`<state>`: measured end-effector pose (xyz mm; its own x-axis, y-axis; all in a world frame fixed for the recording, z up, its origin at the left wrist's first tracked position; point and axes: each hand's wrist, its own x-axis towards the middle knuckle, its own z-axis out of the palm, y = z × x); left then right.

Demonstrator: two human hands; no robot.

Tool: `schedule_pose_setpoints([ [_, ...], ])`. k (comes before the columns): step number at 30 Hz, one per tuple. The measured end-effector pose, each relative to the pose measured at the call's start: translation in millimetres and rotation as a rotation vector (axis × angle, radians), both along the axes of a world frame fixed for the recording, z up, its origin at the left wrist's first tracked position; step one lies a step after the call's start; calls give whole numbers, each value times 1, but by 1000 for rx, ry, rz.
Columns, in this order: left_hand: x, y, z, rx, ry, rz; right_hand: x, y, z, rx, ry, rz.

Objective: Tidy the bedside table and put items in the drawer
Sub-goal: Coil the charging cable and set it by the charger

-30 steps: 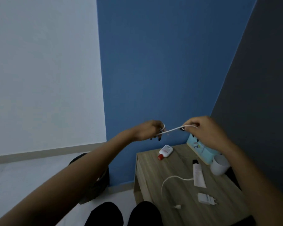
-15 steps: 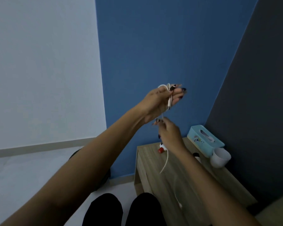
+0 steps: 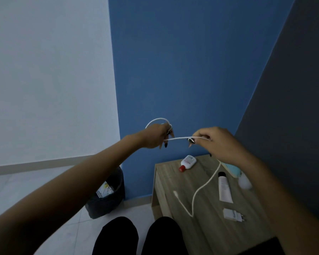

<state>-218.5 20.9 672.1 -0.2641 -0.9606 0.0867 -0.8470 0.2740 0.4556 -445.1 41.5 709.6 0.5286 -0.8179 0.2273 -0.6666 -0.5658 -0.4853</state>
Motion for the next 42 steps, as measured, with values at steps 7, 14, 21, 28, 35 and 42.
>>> schedule_pose_setpoints([
  [7, -43, 49, 22, 475, 887, -235, -3, -32, 12, -138, -343, -87],
  [14, -65, 37, 62, 472, 1649, -255, 40, -29, -21, 40, -376, -157],
  [21, -40, -4, 63, -388, 1060, 16, 65, -9, -37, 78, -226, -38],
  [28, -10, 9, 22, -266, -141, 97, 33, -22, -11, -182, -133, -236],
  [35, -33, 41, 33, 202, 602, -141, 25, -40, 2, 318, -671, -45],
  [42, -45, 30, 49, 467, 1143, -365, 38, -38, -17, 728, -970, -42],
])
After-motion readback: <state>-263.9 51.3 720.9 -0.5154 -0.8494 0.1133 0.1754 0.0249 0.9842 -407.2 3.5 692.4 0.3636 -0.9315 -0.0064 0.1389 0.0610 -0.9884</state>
